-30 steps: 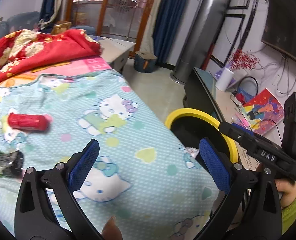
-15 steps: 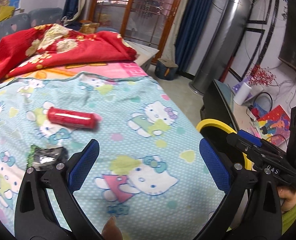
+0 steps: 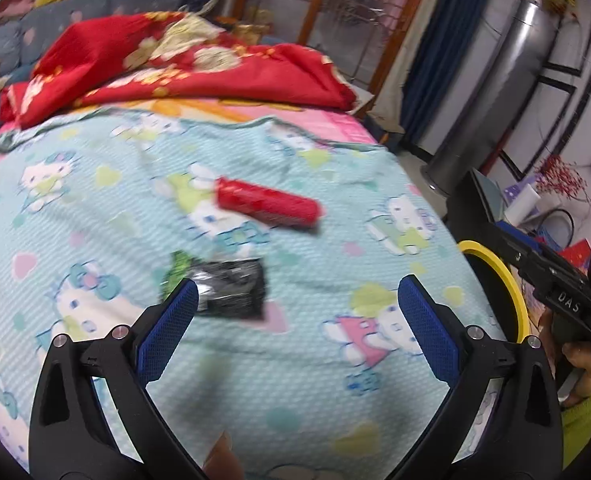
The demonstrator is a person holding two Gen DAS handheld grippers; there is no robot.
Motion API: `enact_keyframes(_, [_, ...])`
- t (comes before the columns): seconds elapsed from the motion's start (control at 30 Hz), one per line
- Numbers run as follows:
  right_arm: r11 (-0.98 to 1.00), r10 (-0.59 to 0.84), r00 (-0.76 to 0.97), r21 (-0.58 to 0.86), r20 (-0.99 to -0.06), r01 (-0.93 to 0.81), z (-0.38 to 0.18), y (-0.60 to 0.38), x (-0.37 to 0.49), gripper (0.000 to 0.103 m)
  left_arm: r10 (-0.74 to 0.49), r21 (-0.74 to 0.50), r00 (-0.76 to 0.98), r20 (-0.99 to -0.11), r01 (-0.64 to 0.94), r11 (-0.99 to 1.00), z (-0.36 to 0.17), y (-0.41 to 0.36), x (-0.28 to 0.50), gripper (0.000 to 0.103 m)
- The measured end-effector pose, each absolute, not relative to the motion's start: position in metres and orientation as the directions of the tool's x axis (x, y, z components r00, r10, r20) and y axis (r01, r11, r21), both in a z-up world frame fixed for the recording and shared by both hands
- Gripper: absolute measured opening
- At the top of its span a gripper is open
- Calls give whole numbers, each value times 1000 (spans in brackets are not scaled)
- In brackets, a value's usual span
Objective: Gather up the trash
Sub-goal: 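Move both open tools back over the red tube and black packet, then grasp the black-green packet with the left tool while the right tool grasps the red tube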
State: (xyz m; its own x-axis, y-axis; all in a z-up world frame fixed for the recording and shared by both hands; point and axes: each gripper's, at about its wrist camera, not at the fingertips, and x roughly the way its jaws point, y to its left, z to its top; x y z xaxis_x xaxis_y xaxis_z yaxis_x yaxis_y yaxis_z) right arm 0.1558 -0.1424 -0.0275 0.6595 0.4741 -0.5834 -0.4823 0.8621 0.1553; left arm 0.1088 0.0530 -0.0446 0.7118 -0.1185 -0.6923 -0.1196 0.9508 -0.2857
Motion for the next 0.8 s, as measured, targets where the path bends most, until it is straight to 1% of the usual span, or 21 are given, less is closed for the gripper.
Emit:
enact_keyframes(0.23, [816, 514, 618, 115, -595, -567, -30, -92, 172, 69, -118, -331, 683, -721, -191, 924, -58, 89, 96, 92])
enact_keyframes(0.53, [755, 523, 545, 61, -655, -652, -49, -36, 196, 69, -162, -416, 653, -740, -254, 873, -82, 118, 92, 91])
enact_keyframes(0.6, [744, 523, 530, 55, -668, -666, -54, -27, 199, 69, -176, -433, 654, -736, -254, 865, -85, 120, 94, 85])
enact_keyframes(0.73, [720, 516, 506, 31, -691, -693, -63, -7, 205, 69, -198, -451, 665, -721, -232, 862, -86, 120, 100, 77])
enact_keyframes(0.8, [711, 509, 498, 18, -702, -703, -68, 1, 209, 69, -206, -458, 667, -716, -227, 859, -87, 119, 103, 69])
